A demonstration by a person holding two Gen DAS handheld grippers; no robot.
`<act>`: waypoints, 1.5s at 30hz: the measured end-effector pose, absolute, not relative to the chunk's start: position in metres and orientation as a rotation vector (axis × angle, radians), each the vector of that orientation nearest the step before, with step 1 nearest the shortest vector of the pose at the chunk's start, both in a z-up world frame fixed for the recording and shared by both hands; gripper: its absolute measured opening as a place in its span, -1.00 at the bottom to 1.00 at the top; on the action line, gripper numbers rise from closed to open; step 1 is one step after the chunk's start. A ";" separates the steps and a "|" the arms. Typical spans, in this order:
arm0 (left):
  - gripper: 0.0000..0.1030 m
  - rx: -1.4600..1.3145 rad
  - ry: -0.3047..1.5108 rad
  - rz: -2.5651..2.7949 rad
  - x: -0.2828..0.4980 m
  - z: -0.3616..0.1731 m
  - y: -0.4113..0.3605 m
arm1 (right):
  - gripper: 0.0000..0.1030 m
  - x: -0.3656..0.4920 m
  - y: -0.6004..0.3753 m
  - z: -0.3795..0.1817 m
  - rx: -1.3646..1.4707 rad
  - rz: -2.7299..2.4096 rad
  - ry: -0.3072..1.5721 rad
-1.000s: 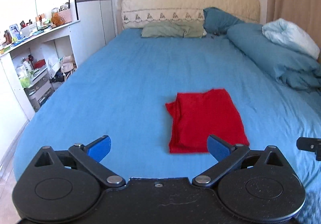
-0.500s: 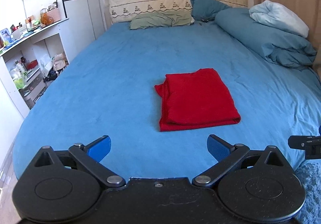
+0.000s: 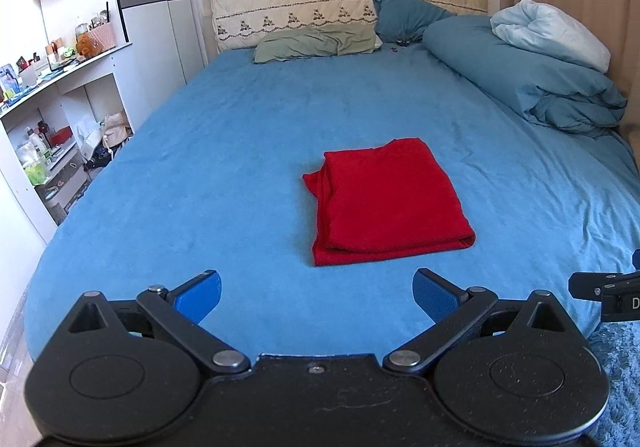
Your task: Fold small clothes
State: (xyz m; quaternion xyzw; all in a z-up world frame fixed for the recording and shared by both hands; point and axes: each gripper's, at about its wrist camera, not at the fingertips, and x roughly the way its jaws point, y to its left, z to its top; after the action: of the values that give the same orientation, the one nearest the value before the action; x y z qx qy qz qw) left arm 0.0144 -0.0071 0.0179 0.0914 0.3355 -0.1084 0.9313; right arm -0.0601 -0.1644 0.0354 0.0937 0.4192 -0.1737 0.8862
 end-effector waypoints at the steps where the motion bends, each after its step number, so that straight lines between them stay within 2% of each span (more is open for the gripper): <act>1: 1.00 0.187 0.685 -0.221 0.014 0.018 -0.007 | 1.00 -0.060 -0.165 0.035 0.196 -0.362 0.872; 45: 1.00 0.203 0.678 -0.211 0.016 0.019 -0.005 | 1.00 -0.062 -0.167 0.027 0.200 -0.369 0.881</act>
State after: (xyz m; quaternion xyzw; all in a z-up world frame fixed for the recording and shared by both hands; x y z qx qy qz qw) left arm 0.0155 -0.0055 0.0190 0.0990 0.3314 -0.1030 0.9326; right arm -0.0616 -0.1669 0.0270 0.0959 0.4231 -0.1772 0.8834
